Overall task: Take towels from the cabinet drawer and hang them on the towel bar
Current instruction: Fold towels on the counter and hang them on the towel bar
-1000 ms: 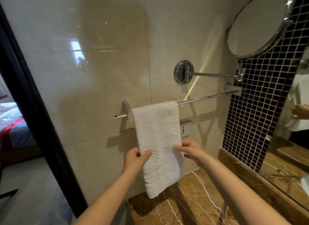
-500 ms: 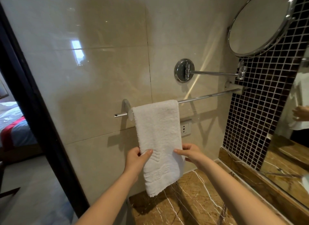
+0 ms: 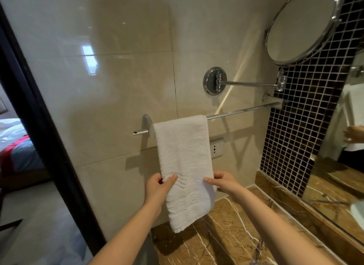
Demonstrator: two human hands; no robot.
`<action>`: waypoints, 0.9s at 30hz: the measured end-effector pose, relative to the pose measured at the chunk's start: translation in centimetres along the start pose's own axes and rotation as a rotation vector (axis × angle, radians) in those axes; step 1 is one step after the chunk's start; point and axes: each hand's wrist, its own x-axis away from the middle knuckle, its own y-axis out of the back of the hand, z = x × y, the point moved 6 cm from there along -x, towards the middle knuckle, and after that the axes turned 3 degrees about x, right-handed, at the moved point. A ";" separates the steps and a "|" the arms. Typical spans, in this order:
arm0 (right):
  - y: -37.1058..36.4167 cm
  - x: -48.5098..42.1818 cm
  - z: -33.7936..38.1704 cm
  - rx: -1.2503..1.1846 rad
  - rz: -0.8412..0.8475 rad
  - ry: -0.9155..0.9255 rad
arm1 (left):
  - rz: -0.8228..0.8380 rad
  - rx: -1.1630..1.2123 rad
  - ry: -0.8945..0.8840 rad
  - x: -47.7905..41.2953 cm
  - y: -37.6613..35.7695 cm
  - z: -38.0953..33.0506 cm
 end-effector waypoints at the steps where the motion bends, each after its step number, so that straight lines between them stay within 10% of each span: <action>1: 0.0 0.1 -0.3 0.019 0.004 -0.003 | 0.031 0.001 0.016 0.2 -0.2 0.2; 27: -0.2 3.7 -3.4 0.066 0.002 -0.018 | 0.143 -0.056 0.212 4.0 0.3 6.9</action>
